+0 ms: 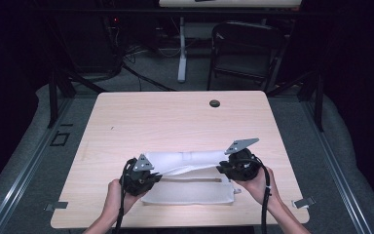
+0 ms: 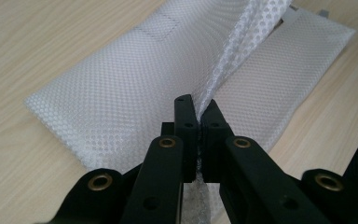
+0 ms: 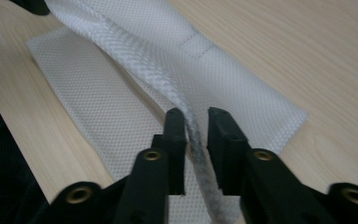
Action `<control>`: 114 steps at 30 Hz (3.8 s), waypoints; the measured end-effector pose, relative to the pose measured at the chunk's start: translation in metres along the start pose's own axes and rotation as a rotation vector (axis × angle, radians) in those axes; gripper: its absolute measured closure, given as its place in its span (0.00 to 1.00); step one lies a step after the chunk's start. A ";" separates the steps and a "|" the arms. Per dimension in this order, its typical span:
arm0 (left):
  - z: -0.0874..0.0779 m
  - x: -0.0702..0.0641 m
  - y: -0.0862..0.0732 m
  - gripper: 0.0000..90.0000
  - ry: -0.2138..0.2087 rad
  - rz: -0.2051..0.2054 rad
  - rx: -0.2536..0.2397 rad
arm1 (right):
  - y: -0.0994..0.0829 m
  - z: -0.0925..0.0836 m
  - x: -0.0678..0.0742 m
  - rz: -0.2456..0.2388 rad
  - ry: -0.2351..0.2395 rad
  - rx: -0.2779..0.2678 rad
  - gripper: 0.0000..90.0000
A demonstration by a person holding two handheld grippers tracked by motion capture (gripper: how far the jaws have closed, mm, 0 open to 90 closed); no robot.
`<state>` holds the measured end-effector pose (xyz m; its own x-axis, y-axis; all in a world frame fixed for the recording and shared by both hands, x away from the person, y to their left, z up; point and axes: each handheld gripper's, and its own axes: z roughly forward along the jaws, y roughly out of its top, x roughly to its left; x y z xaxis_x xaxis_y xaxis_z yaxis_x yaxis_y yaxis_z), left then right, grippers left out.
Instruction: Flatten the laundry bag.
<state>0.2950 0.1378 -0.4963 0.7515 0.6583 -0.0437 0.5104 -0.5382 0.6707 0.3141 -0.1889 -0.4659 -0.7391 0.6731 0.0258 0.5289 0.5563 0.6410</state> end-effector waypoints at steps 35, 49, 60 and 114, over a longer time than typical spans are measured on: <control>-0.021 0.042 0.062 0.99 0.045 -0.124 -0.025 | -0.040 -0.022 -0.003 0.035 -0.024 -0.018 0.87; -0.018 0.052 0.073 0.99 0.054 -0.137 -0.019 | -0.042 0.065 0.025 -0.176 0.027 0.218 1.00; -0.009 0.062 0.085 0.99 0.084 -0.139 -0.021 | -0.047 0.076 0.022 -0.179 0.044 0.281 1.00; 0.083 0.127 0.108 0.98 0.254 -0.230 0.017 | -0.057 0.067 0.016 -0.126 0.210 0.326 1.00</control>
<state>0.4805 0.1197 -0.4913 0.4891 0.8722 -0.0051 0.6631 -0.3680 0.6519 0.2999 -0.1771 -0.5538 -0.8578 0.4945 0.1403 0.5084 0.7760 0.3733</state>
